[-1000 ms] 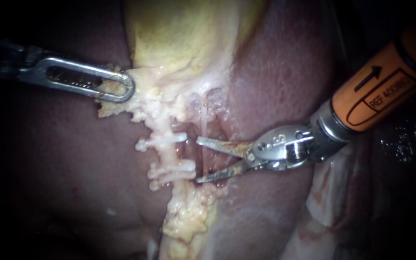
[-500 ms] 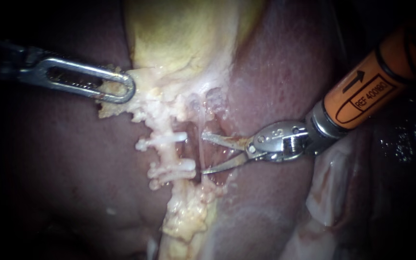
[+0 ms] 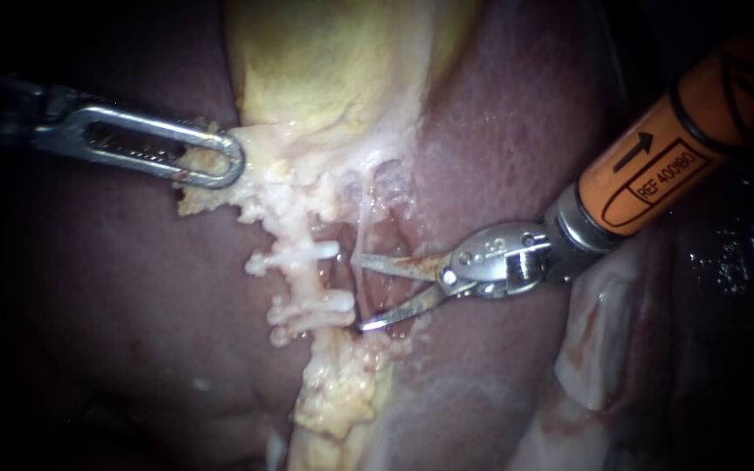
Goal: Go to the cutting position left tube
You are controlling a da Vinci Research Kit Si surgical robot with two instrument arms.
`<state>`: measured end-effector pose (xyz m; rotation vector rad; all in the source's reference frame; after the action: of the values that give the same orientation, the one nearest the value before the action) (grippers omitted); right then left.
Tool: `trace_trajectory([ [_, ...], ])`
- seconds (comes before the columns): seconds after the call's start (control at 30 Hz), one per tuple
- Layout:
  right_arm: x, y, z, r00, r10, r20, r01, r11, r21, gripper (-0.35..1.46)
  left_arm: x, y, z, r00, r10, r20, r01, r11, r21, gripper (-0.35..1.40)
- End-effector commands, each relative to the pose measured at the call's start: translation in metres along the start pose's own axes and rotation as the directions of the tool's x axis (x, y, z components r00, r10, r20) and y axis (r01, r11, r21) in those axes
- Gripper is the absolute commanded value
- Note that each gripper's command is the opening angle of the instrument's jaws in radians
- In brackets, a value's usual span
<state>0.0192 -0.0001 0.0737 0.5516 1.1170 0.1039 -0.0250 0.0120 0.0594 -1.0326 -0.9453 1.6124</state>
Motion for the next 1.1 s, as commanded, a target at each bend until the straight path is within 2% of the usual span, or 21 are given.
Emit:
trace_trajectory([
  [0.03, 0.0000, 0.0000, -0.0002, 1.000, 0.000, 0.001, 0.000, 1.000, 0.001, 1.41, 0.0000, 0.0000, 0.0000, 1.0000, 0.000, 0.000, 0.000, 1.000, 0.000, -0.35],
  [0.17, -0.0003, -0.0001, -0.0007, 1.000, -0.003, 0.000, 0.003, 1.000, 0.005, 1.40, 0.0000, 0.0000, 0.0000, 1.0000, 0.000, 0.000, 0.000, 1.000, 0.000, -0.35],
  [0.3, -0.0009, -0.0001, -0.0020, 0.999, -0.001, 0.046, 0.001, 1.000, 0.019, 1.33, -0.0001, 0.0000, -0.0001, 1.0000, 0.000, 0.000, 0.000, 1.000, 0.000, -0.35],
  [0.53, -0.0004, -0.0006, -0.0022, 0.999, -0.002, 0.049, 0.001, 1.000, 0.021, 1.33, -0.0001, 0.0000, 0.0000, 1.0000, 0.001, 0.002, -0.001, 1.000, -0.002, -0.35],
  [0.83, 0.0007, -0.0013, -0.0016, 1.000, -0.019, 0.022, 0.018, 0.998, 0.059, 1.30, -0.0001, 0.0000, 0.0000, 1.0000, 0.001, 0.002, -0.001, 1.000, -0.002, -0.35],
  [1.1, 0.0004, -0.0006, -0.0001, 0.999, -0.024, 0.024, 0.023, 0.999, 0.049, 1.30, -0.0001, 0.0000, 0.0001, 1.0000, 0.001, 0.003, -0.001, 1.000, -0.003, -0.35],
])
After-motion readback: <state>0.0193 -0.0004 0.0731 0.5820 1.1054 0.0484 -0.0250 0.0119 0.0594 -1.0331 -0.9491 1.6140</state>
